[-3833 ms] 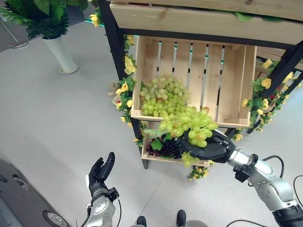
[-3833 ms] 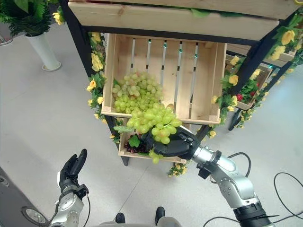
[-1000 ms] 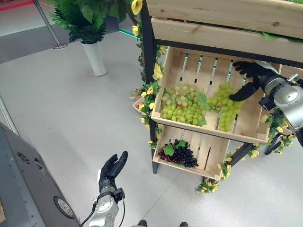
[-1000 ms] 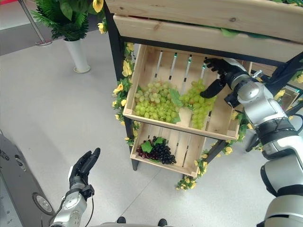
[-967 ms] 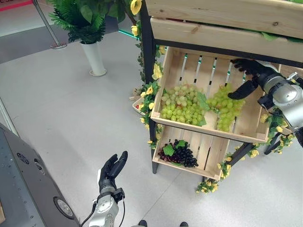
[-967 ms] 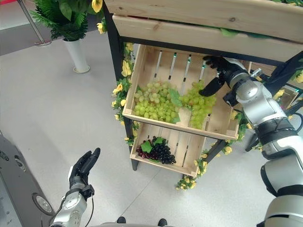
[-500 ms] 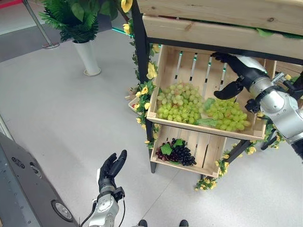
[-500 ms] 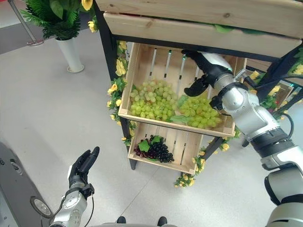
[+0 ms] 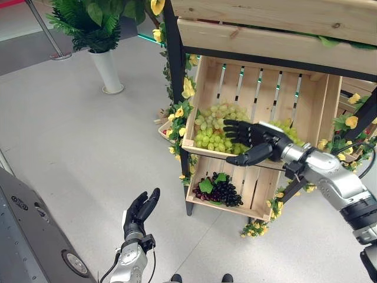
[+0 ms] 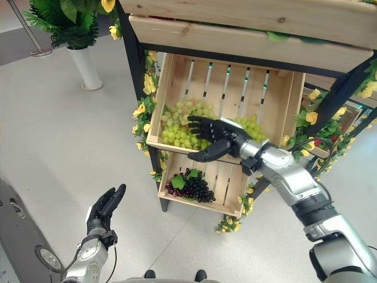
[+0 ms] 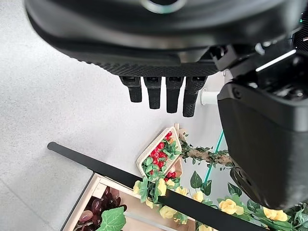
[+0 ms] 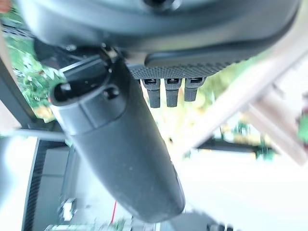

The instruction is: Pick up the fruits from the basket on one side to the basket on the other side

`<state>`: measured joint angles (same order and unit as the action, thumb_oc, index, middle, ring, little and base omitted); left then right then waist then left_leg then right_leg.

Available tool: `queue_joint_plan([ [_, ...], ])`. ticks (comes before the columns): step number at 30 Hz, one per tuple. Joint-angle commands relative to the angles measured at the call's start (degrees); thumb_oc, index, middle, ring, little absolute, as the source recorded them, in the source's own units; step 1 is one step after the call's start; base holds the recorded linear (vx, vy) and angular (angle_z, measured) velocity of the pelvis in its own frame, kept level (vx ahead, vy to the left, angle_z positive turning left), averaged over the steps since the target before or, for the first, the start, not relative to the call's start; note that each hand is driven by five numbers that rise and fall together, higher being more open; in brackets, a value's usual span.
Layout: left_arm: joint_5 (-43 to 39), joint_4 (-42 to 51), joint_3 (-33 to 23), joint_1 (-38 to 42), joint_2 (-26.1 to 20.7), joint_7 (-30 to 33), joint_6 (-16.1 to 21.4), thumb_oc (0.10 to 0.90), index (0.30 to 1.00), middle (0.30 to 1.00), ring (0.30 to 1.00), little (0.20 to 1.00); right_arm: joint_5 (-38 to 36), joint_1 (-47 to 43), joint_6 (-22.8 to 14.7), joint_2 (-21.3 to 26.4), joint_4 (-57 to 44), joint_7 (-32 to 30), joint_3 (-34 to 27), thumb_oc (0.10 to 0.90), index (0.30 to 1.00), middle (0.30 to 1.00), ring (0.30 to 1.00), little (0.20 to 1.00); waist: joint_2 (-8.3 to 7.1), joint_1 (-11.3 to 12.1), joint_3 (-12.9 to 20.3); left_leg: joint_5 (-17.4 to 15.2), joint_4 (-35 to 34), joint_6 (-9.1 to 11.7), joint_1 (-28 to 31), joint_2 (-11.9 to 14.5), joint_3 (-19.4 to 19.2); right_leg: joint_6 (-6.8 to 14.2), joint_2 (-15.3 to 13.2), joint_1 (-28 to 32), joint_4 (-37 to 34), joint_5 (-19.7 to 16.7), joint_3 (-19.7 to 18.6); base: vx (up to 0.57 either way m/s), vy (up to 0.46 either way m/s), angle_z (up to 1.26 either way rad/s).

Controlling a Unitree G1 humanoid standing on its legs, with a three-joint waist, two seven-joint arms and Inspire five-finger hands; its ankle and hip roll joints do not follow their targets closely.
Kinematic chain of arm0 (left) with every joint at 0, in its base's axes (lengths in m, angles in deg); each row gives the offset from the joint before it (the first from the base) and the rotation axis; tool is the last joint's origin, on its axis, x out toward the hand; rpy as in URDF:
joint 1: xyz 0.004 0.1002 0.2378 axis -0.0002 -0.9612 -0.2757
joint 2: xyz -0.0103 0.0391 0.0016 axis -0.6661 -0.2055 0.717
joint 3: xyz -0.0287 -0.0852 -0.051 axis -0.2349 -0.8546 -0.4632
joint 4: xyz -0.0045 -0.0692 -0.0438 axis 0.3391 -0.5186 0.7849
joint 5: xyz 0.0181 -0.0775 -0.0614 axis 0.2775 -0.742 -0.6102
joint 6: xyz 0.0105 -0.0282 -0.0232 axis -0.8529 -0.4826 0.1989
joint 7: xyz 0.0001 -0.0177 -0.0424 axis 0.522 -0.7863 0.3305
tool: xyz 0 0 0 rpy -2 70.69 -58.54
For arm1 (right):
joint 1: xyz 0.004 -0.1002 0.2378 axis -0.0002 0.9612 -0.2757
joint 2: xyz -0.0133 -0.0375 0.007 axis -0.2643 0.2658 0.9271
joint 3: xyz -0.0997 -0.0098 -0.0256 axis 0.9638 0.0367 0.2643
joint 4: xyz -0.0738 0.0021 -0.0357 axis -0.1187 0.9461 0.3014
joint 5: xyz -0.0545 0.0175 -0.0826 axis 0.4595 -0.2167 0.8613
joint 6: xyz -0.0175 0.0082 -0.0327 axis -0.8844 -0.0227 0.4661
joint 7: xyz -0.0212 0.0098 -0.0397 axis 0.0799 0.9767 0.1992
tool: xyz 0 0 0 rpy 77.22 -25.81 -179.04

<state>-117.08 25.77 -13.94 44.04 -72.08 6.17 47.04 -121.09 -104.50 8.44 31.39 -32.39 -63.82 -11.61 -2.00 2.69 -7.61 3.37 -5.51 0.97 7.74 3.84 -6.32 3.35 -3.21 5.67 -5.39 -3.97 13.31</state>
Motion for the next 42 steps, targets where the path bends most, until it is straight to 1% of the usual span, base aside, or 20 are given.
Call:
queue_joint_plan([
  [1,2.9,2.1,0.3,4.6,-3.1,-1.0,3.9,0.8,0.9,0.9,0.9,0.9,-8.6,-6.4,-7.3,-1.6,-2.1,3.3,-7.9,0.8,0.9,0.9,0.9,0.9,-2.59,1.3,2.5,-8.7,0.5,-0.6,2.2,-2.4,-0.4,0.6,-1.9,4.9,0.4,6.0,1.7,0.0,0.0,0.0],
  [3,3.0,1.9,0.4,4.5,-3.1,-1.6,3.9,0.8,0.9,0.9,0.9,0.9,-9.7,-5.3,-7.6,-3.6,-3.8,3.6,-9.0,0.8,0.9,0.9,0.9,0.9,-2.47,1.3,2.4,-8.7,0.5,-0.6,2.2,-2.4,-0.4,0.6,-1.9,4.9,0.4,6.0,1.6,0.0,0.0,0.0],
  [6,3.0,1.2,0.7,4.5,-2.5,-1.6,3.9,0.8,0.9,0.9,0.9,0.9,-8.5,-3.9,-11.4,-6.0,-7.0,2.4,-10.1,0.8,0.9,0.9,0.9,0.9,-2.19,1.1,2.6,-8.9,0.5,-0.7,2.4,-2.5,-0.5,0.7,-1.9,5.0,0.4,6.1,1.3,0.0,0.0,0.0],
  [12,2.9,0.2,0.6,4.2,-1.8,-1.3,4.4,0.8,0.9,0.9,0.9,0.9,-10.1,0.0,-13.0,-10.5,-13.6,2.2,-12.0,0.8,0.9,0.9,0.9,0.9,-1.74,0.4,2.6,-9.1,0.5,-1.0,2.5,-2.6,-0.7,0.8,-1.9,4.8,0.4,6.1,0.7,0.0,0.0,0.0],
  [17,2.9,-0.6,0.6,4.5,-1.5,-1.4,4.6,0.8,0.9,0.9,0.9,0.9,-14.3,2.7,-10.5,-13.6,-17.4,6.6,-11.4,0.8,0.9,0.9,0.9,0.9,-1.44,0.1,2.3,-9.1,0.5,-1.1,2.5,-2.6,-1.0,0.8,-1.8,4.7,0.4,6.1,0.5,0.0,0.0,0.0],
  [19,2.9,-0.9,0.6,4.7,-1.5,-1.5,4.7,0.8,0.9,0.9,0.9,0.9,-16.2,3.8,-8.4,-15.2,-18.4,8.1,-10.7,0.8,0.9,0.9,0.9,0.9,-1.37,0.2,2.2,-9.1,0.5,-1.2,2.5,-2.7,-0.9,0.7,-1.8,4.7,0.4,6.2,0.4,0.0,0.0,0.0],
  [20,3.0,-1.0,0.6,4.8,-1.3,-1.4,4.6,0.8,0.9,0.9,0.9,0.9,-15.7,4.7,-7.2,-16.2,-18.6,9.0,-10.2,0.8,0.9,0.9,0.9,0.9,-1.33,0.3,2.3,-9.1,0.5,-1.1,2.4,-2.7,-0.8,0.7,-1.8,4.7,0.4,6.2,0.5,0.0,0.0,0.0],
  [21,3.1,-1.0,0.6,4.8,-1.3,-1.3,4.5,0.8,0.9,0.9,0.9,0.9,-14.7,5.2,-7.3,-16.3,-18.6,9.0,-9.7,0.8,0.9,0.9,0.9,0.9,-1.32,0.3,2.2,-9.1,0.5,-1.1,2.4,-2.7,-0.8,0.8,-1.9,4.7,0.4,6.2,0.5,0.0,0.0,0.0],
  [23,3.4,-1.2,0.6,4.7,-1.1,-0.7,4.4,0.8,0.9,0.9,0.9,0.9,-7.4,7.0,-8.9,-15.6,-17.8,8.1,-8.0,0.8,0.9,0.9,0.9,0.9,-1.28,0.3,2.2,-8.9,0.5,-1.0,2.4,-2.7,-0.7,0.8,-1.9,4.7,0.4,6.2,0.6,0.0,0.0,0.0],
  [26,3.3,-1.9,0.6,4.5,-1.0,0.5,3.8,0.8,0.9,0.9,0.9,0.9,-10.2,9.7,-7.0,-15.6,-17.3,9.2,-6.4,0.8,0.9,0.9,0.9,0.9,-1.2,0.1,2.1,-8.8,0.5,-1.1,2.3,-2.7,-0.7,0.9,-1.9,4.5,0.4,6.1,0.6,0.0,0.0,0.0],
  [27,3.5,-3.0,0.5,4.3,-0.7,0.8,4.1,0.8,0.9,0.9,0.9,0.9,-9.0,11.0,-6.2,-16.2,-16.3,10.1,-5.9,0.8,0.9,0.9,0.9,0.9,-1.19,0.1,2.1,-8.8,0.5,-1.1,2.2,-2.7,-0.7,0.9,-1.9,4.5,0.4,6.2,0.7,0.0,-0.034,-0.01],
  [28,3.9,-4.6,0.4,4.5,-0.1,1.3,4.1,0.8,0.9,0.9,0.9,0.9,-7.0,12.6,-3.6,-17.0,-14.7,11.6,-4.4,0.8,0.9,0.9,0.9,0.9,-1.22,0.1,2.0,-8.7,0.5,-1.1,2.1,-2.8,-0.5,0.8,-1.9,4.4,0.4,6.1,0.8,0.0,-0.042,-0.02],
  [29,3.9,-5.2,0.3,4.5,0.2,1.6,3.6,0.8,0.9,0.9,0.9,0.9,-6.0,13.5,-2.5,-17.1,-14.2,12.4,-3.3,0.8,0.9,0.9,0.9,0.9,-1.25,0.1,1.9,-8.6,0.5,-1.2,2.0,-2.8,-0.4,0.8,-1.8,4.4,0.4,6.2,0.8,0.0,-0.035,-0.02],
  [34,4.8,-9.3,0.9,4.9,0.8,1.4,3.4,0.8,0.9,0.9,0.9,0.9,-6.2,16.5,-2.0,-17.5,-9.5,14.3,1.6,0.8,0.9,0.9,0.9,0.9,-1.34,0.4,1.3,-8.3,0.5,-1.2,1.7,-2.9,-0.1,0.8,-1.7,4.3,0.4,6.1,1.0,-0.01,-0.039,0.01],
  [35,6.2,-11.0,1.2,5.1,0.9,1.8,3.5,0.8,0.9,0.9,0.9,0.9,-8.2,17.4,-0.8,-18.8,-8.0,14.3,2.5,0.8,0.9,0.9,0.9,0.9,-1.31,0.4,1.1,-8.3,0.5,-1.2,1.8,-2.9,0.0,0.8,-1.6,4.4,0.4,6.2,1.2,-0.01,-0.044,0.03],
  [37,6.8,-12.4,1.3,5.3,1.0,1.9,3.7,0.8,0.9,0.9,0.9,0.9,-8.9,18.2,-0.4,-20.0,-6.4,15.0,3.1,0.8,0.9,0.9,0.9,0.9,-1.22,0.4,1.1,-8.4,0.5,-1.2,1.9,-2.9,0.1,0.7,-1.6,4.5,0.4,6.3,1.3,0.0,-0.013,0.02],
  [38,7.9,-14.2,1.5,5.4,1.5,2.3,3.5,0.8,0.9,0.9,0.9,0.9,-9.7,19.9,0.2,-22.3,-4.0,14.8,3.8,0.8,0.9,0.9,0.9,0.9,-1.08,0.4,1.0,-8.4,0.5,-1.1,1.9,-3.0,0.2,0.7,-1.6,4.7,0.4,6.4,1.5,0.0,0.0,0.0],
  [39,7.9,-14.2,1.5,5.4,1.5,2.3,3.5,0.8,0.9,0.9,0.9,0.9,-9.7,19.9,0.2,-22.3,-4.0,14.8,3.8,0.8,0.9,0.9,0.9,0.9,-1.08,0.4,1.0,-8.4,0.5,-1.1,1.9,-3.0,0.2,0.7,-1.6,4.7,0.4,6.4,1.5,0.0,0.0,0.0],
  [40,7.7,-16.1,1.6,5.2,2.1,2.1,2.3,0.8,0.9,0.9,0.9,0.9,-7.0,21.9,-1.9,-24.4,-0.2,13.6,5.0,0.8,0.9,0.9,0.9,0.9,-0.88,0.5,1.0,-8.5,0.5,-1.1,2.0,-3.1,0.5,0.7,-1.7,4.8,0.4,6.6,1.8,0.0,0.0,0.0],
  [42,6.9,-18.1,1.2,4.6,2.9,1.8,1.7,0.8,0.9,0.9,0.9,0.9,-5.7,23.4,-3.1,-25.8,2.6,13.0,5.7,0.8,0.9,0.9,0.9,0.9,-0.77,0.5,1.1,-8.6,0.5,-1.2,2.0,-3.2,0.7,0.7,-1.7,4.9,0.4,6.7,1.8,0.04,-0.036,0.05],
])
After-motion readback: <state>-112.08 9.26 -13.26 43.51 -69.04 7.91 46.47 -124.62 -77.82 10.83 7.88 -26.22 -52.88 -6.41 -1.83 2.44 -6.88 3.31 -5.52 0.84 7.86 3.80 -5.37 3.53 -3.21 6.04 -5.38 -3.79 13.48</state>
